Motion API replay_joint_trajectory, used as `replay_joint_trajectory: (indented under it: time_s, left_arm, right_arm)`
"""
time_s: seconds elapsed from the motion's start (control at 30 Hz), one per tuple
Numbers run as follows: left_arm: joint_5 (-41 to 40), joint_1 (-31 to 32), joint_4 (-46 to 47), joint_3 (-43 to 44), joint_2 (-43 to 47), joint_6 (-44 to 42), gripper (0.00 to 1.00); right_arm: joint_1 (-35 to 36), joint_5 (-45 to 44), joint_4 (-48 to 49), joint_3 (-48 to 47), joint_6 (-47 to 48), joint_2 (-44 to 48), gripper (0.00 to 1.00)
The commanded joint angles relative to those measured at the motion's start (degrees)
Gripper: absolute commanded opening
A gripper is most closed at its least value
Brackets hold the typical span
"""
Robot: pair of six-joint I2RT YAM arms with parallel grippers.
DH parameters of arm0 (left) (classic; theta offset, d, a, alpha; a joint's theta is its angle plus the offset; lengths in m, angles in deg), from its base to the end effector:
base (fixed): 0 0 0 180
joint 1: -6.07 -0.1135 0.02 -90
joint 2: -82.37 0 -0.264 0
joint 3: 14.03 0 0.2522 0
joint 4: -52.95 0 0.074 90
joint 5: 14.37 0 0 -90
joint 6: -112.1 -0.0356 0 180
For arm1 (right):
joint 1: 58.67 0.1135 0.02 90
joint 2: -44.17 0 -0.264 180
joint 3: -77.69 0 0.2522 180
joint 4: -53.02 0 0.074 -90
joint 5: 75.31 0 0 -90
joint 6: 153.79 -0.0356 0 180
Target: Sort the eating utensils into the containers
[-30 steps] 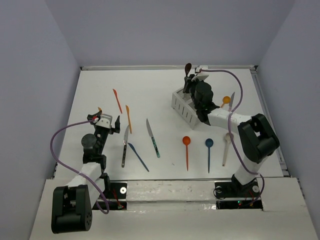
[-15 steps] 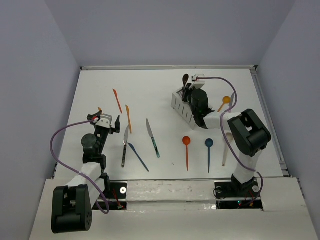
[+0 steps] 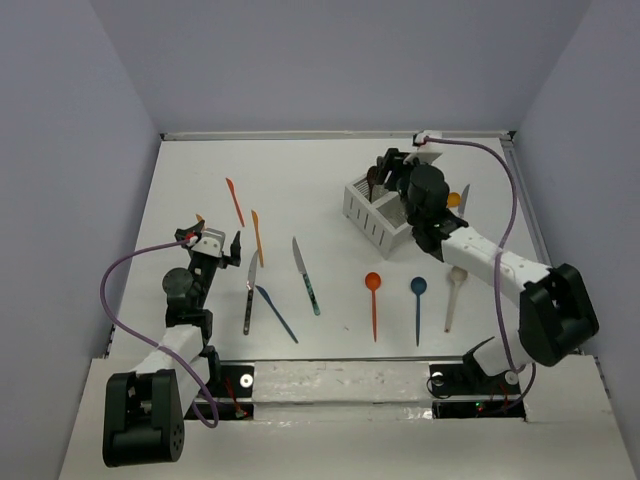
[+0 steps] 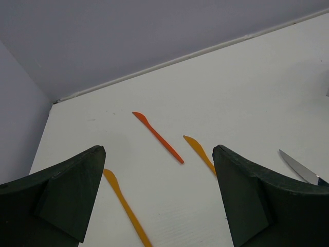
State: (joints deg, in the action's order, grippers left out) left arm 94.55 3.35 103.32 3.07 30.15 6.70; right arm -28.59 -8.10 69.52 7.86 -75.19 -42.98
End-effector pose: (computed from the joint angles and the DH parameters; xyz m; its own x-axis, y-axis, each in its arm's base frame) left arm 0.1688 -0.0035 0.2054 0.3244 0.2669 -0.9075 0.1882 0.9220 0.3384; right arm 0.3136 0.1657 0.3006 -0.0372 0.1890 -0.9813 -0.1220 0.9737 0.1922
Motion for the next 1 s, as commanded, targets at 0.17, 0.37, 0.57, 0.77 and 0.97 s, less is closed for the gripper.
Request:
replay_joint_trajectory:
  time_s: [0.17, 0.37, 0.57, 0.77, 0.97]
  left_arm:
    - [0.7, -0.4, 5.0, -0.5, 0.8, -1.2, 0.99]
    - [-1.9, -0.4, 4.9, 0.1, 0.5, 0.1, 0.99]
    - [-8.1, -3.9, -0.2, 2.0, 5.7, 4.4, 0.99]
    - [-7.0, -4.3, -27.6, 18.2, -0.1, -0.4, 0.99]
    - [-6.9, -9.8, -31.9, 26.9, -15.2, 4.5, 0.99]
  right_arm:
    - [-25.8, 14.4, -37.9, -7.9, -7.7, 8.4, 0.58]
    - [-30.3, 17.2, -51.3, -14.1, -3.7, -4.4, 0.68]
    - [-33.1, 18.0, -52.0, -14.6, -5.0, -10.3, 0.65]
    - [-33.6, 16.7, -52.0, -14.4, -3.5, -13.1, 0.59]
    - [-34.7, 17.4, -52.0, -16.4, -2.9, -18.6, 0.54]
